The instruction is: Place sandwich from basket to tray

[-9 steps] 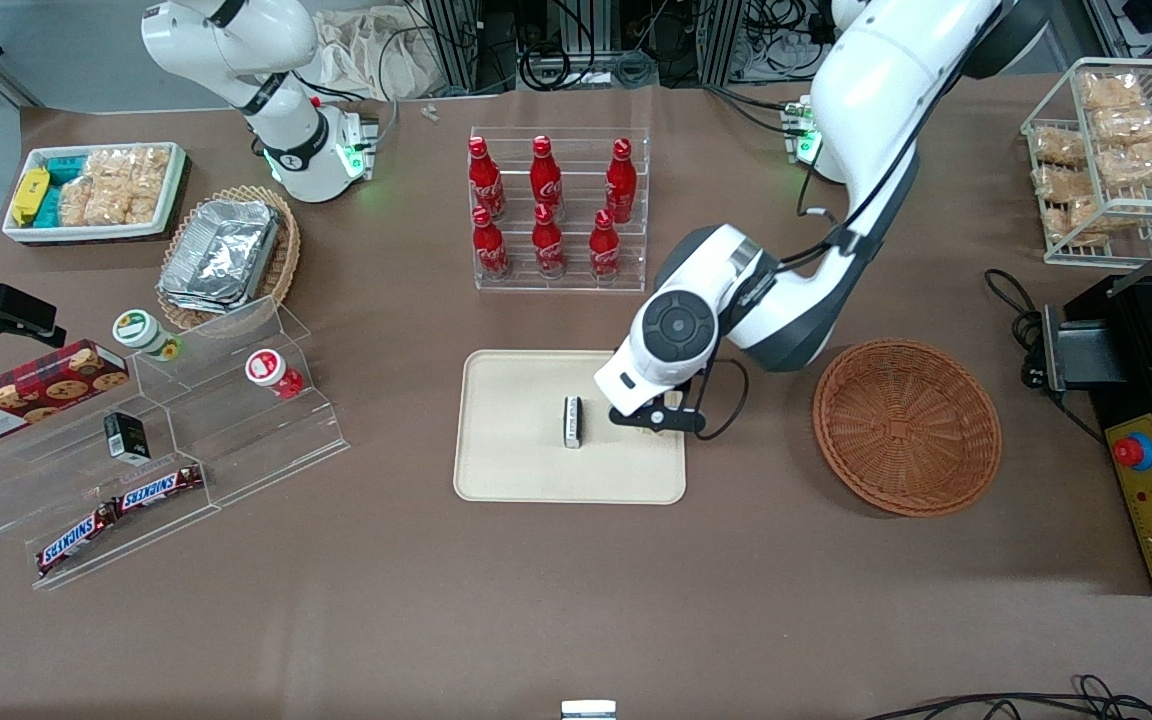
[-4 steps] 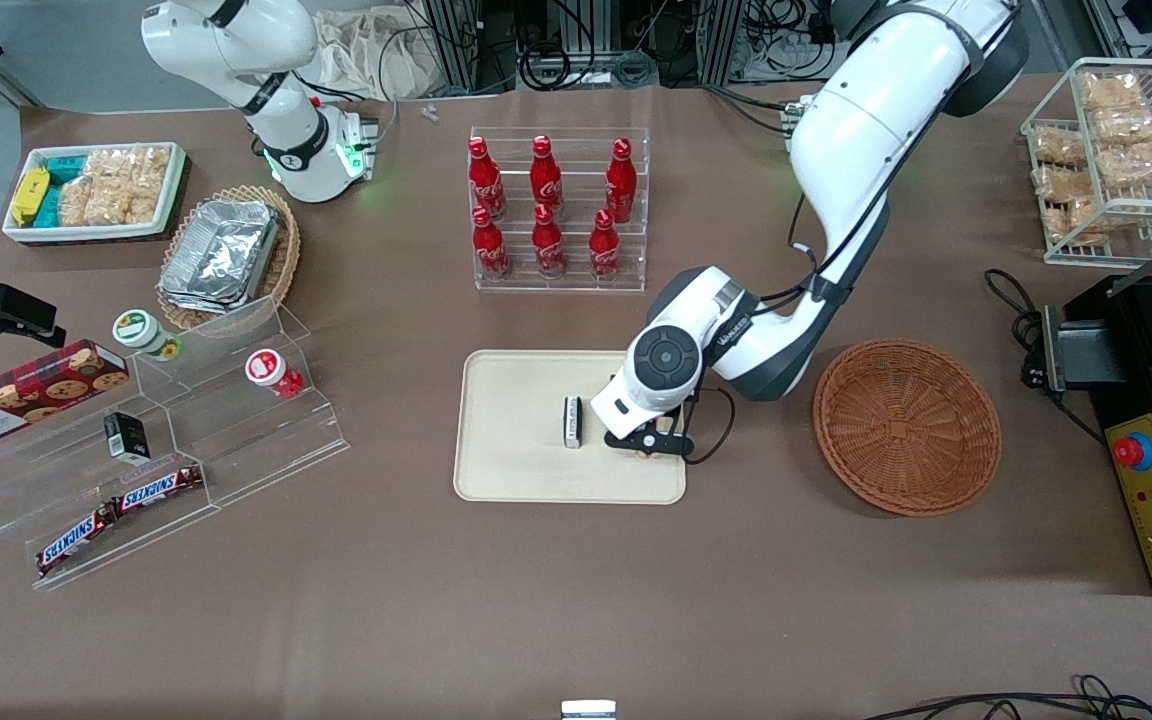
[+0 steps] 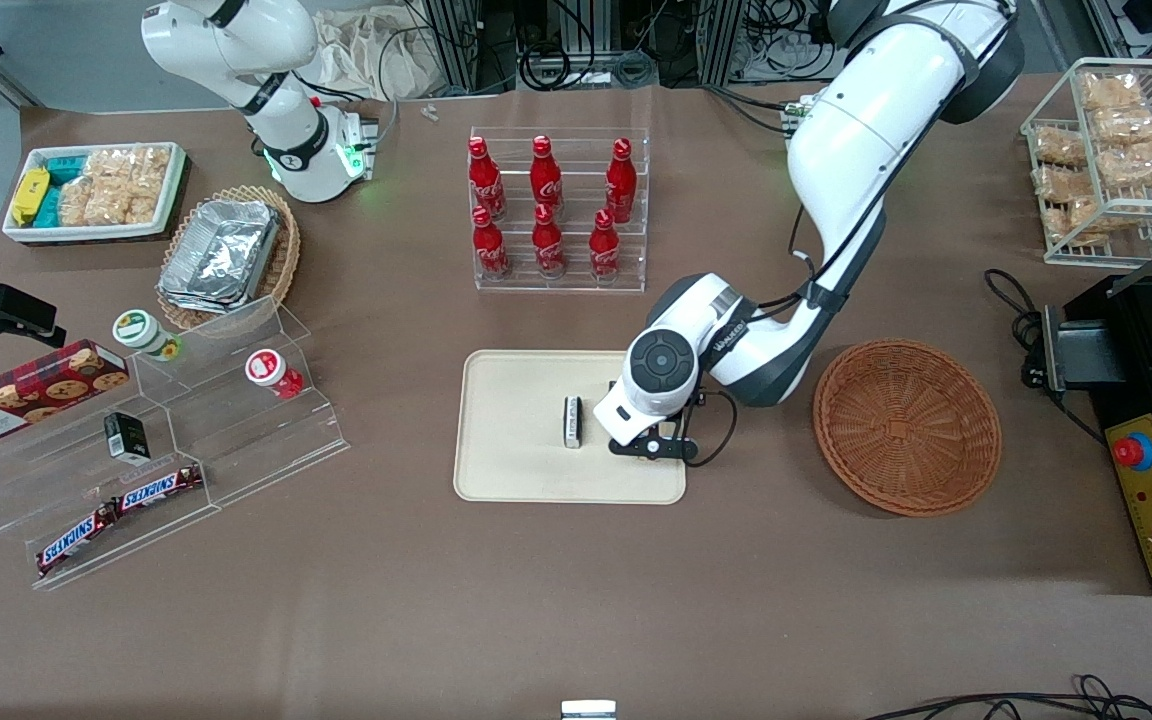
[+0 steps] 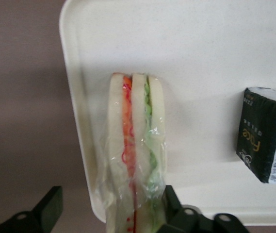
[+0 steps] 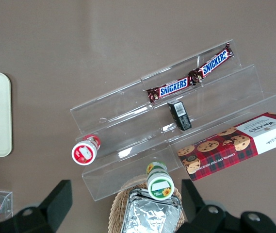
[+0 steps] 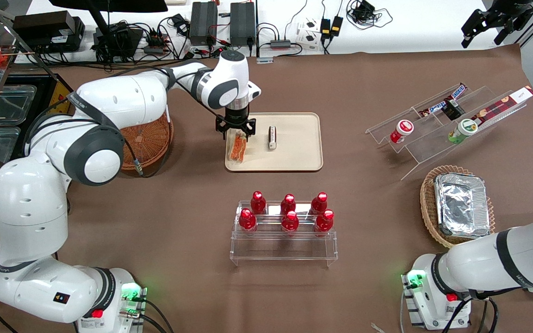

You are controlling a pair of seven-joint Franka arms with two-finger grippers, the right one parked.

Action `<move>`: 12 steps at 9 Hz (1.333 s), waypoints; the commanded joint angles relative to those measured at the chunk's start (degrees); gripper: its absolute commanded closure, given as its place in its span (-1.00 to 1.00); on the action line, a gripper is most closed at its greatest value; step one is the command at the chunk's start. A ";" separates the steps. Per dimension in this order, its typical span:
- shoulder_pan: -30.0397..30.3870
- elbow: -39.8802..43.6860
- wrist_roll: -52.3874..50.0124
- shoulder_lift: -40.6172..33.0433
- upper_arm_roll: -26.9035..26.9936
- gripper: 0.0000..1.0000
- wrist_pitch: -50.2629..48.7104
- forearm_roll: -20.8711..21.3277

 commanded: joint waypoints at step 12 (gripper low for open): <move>-0.02 1.84 24.13 -32.37 25.71 -0.99 -27.19 -3.88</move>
